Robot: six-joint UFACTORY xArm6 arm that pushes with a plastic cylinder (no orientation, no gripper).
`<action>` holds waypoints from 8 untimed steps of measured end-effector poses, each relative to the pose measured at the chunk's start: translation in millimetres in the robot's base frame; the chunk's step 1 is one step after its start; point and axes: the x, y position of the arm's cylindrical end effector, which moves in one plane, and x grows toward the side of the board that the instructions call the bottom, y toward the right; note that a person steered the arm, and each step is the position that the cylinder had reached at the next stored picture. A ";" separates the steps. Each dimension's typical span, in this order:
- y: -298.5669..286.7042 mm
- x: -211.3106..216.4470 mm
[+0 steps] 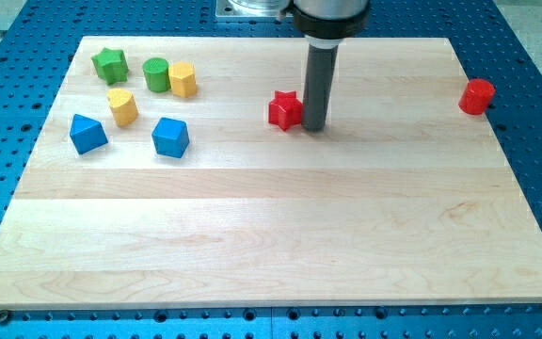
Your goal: Move the red circle top right to the green circle
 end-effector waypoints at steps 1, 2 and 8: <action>-6.0 -29.9; -62.1 -11.1; 284.7 26.1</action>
